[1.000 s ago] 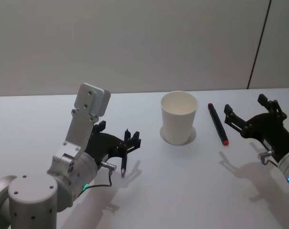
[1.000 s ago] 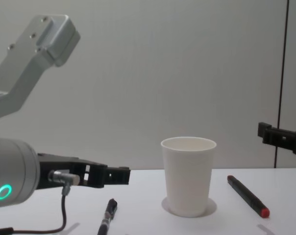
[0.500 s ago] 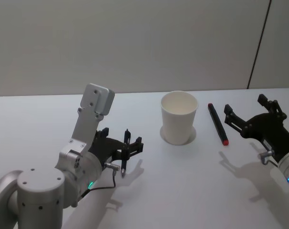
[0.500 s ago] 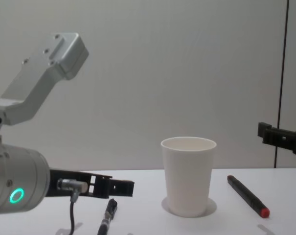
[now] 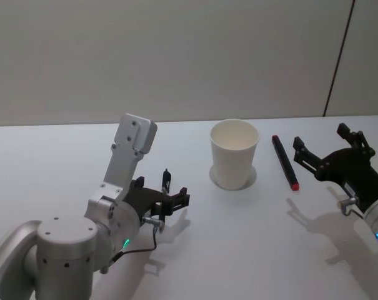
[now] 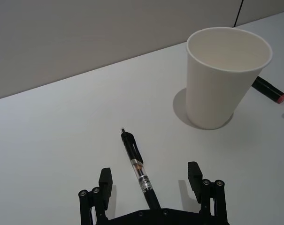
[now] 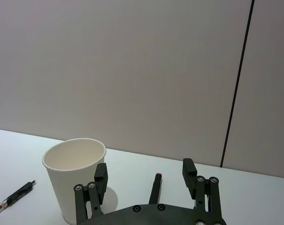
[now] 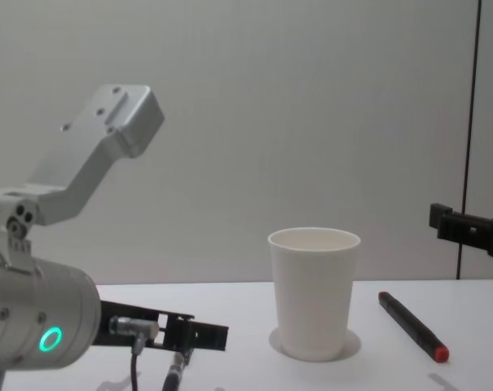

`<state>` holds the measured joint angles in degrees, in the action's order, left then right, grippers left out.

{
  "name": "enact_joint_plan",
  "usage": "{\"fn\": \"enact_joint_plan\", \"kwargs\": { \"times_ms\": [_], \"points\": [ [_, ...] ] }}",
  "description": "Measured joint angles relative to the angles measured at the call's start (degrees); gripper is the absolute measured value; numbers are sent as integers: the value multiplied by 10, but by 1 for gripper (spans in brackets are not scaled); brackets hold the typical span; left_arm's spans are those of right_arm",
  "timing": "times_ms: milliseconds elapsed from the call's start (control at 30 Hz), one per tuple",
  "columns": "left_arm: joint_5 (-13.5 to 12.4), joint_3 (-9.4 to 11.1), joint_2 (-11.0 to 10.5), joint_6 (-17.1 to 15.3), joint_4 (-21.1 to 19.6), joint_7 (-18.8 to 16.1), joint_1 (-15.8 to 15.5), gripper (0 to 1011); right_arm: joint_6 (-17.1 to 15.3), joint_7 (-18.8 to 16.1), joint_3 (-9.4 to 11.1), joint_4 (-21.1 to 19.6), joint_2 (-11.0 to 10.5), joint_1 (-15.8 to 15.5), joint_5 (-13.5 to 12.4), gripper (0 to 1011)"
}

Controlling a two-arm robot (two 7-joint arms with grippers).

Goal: Place the pen into the pen holder.

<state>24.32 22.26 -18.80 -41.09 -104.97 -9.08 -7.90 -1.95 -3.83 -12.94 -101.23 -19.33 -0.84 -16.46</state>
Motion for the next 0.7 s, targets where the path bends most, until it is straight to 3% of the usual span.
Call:
{"fn": "enact_joint_plan", "kwargs": {
  "times_ms": [700],
  "points": [
    [-12,-2,24,-41,27,-4,-14,1001,0,0,0,0,0,0,0,1002]
  ]
}}
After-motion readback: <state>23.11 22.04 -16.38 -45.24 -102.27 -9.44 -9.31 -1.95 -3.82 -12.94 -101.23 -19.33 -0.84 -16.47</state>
